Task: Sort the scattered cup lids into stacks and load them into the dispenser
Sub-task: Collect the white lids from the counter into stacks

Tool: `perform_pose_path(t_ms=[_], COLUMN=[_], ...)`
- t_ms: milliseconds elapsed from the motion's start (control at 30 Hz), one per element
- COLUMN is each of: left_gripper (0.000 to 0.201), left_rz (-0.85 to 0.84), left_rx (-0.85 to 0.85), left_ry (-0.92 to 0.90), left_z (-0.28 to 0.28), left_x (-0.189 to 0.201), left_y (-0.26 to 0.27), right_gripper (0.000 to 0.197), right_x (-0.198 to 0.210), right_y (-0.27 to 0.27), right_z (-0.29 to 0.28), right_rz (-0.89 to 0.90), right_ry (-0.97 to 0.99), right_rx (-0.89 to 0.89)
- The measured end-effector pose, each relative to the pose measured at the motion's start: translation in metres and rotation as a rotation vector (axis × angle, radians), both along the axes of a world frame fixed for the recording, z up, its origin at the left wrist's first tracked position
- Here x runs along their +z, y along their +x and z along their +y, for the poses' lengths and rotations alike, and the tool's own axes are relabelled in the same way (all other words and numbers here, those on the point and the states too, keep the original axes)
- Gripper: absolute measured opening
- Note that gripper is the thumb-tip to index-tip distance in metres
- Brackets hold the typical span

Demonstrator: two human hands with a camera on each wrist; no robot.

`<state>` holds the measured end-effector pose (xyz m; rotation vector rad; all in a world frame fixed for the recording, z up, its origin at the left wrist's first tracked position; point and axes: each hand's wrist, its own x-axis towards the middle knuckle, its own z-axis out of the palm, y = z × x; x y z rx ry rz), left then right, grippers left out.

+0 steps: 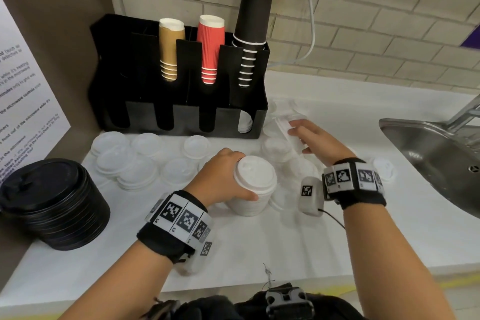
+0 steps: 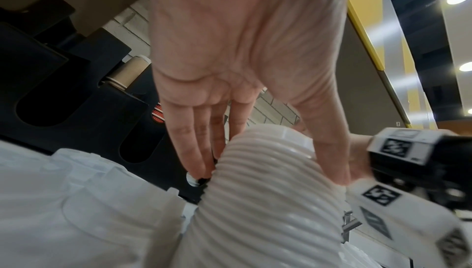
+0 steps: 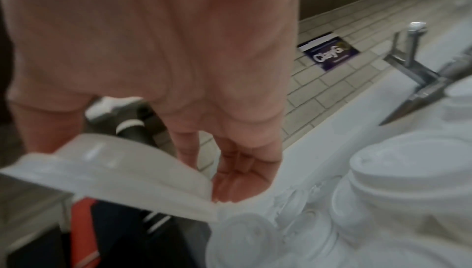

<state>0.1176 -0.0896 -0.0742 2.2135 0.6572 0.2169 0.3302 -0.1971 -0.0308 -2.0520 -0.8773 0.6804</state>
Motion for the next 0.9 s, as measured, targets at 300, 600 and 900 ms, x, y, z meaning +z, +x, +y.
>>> perform_pose_path(t_ms=[300, 600, 900], left_gripper=[0.116, 0.124, 0.105], left_rz=[-0.001, -0.05, -0.028], left_rx=[0.033, 0.032, 0.012], left_ry=[-0.039, -0.067, -0.024], left_z=[0.0, 0.0, 0.0], left_x=[-0.005, -0.009, -0.006], left_y=[0.0, 0.0, -0.002], right_gripper=[0.045, 0.051, 0.053], right_x=[-0.019, -0.028, -0.03], right_y=[-0.064, -0.084, -0.092], right_z=[-0.026, -0.018, -0.012], right_rz=[-0.101, -0.229, -0.248], right_ry=[0.168, 0.072, 0.054], right_rx=[0.109, 0.197, 0.202])
